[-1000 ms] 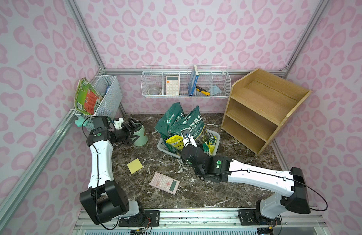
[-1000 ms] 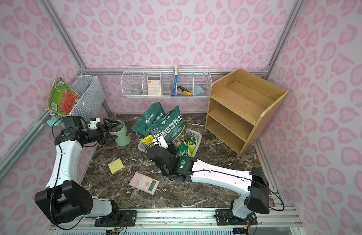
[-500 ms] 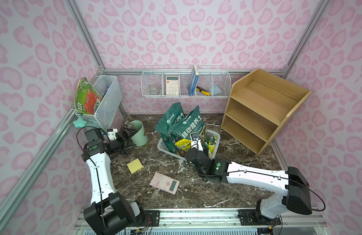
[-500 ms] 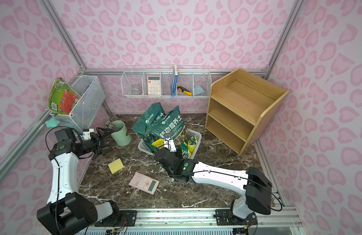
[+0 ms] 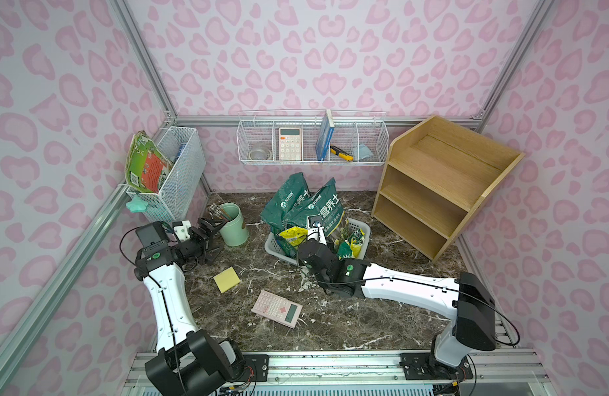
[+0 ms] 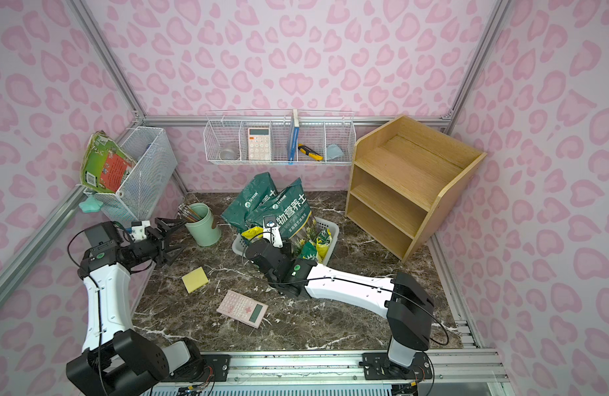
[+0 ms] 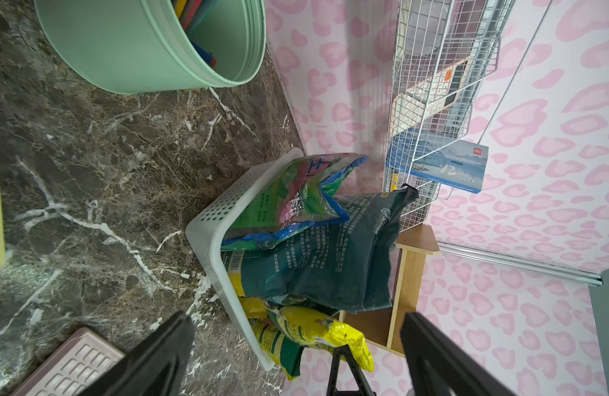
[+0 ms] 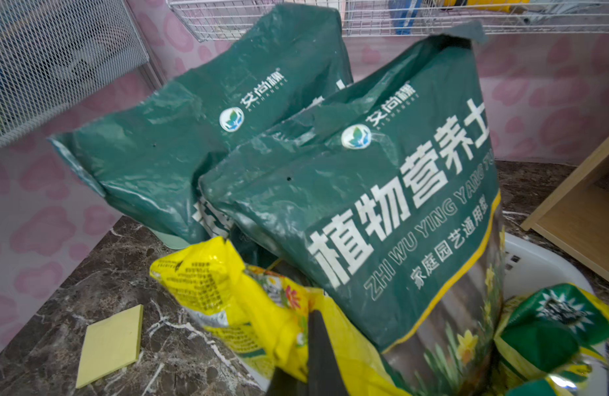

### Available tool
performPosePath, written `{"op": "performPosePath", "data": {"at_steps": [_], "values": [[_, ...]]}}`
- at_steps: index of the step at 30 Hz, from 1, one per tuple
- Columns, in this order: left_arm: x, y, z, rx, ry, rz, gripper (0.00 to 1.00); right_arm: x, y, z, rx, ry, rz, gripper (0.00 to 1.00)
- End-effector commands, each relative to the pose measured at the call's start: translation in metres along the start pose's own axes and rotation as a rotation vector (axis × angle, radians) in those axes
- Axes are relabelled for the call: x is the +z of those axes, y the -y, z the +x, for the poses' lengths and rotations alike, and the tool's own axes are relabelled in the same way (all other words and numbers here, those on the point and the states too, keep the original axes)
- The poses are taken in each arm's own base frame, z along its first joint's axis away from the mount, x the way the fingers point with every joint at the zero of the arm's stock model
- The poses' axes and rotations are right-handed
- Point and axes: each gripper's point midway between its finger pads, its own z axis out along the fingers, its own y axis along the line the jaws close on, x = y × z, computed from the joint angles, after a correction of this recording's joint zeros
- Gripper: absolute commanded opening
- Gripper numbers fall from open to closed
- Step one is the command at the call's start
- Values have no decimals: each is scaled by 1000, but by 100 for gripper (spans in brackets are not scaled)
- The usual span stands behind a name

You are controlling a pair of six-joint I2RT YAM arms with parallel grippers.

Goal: Take down the fertilizer bag from the shelf
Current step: Place the fertilizer bag in the storage box.

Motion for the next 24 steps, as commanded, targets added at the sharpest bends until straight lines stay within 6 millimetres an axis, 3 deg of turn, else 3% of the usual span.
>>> {"op": "performPosePath", "data": {"at_steps": [1, 4, 9, 12, 17, 24], "values": [[0, 0, 0, 13, 0, -4, 99, -1, 0, -10, 120, 25, 31, 0], [1, 0, 0, 5, -10, 0, 99, 1, 15, 6, 153, 2, 63, 0], [0, 0, 0, 7, -7, -2, 99, 6, 60, 51, 165, -50, 127, 0], [1, 0, 0, 7, -8, 0, 99, 6, 76, 74, 153, -82, 157, 0], [1, -1, 0, 8, -9, 0, 99, 4, 86, 95, 117, -120, 218, 0], [-1, 4, 4, 31, -8, 3, 99, 5, 79, 122, 67, -176, 242, 0]]}}
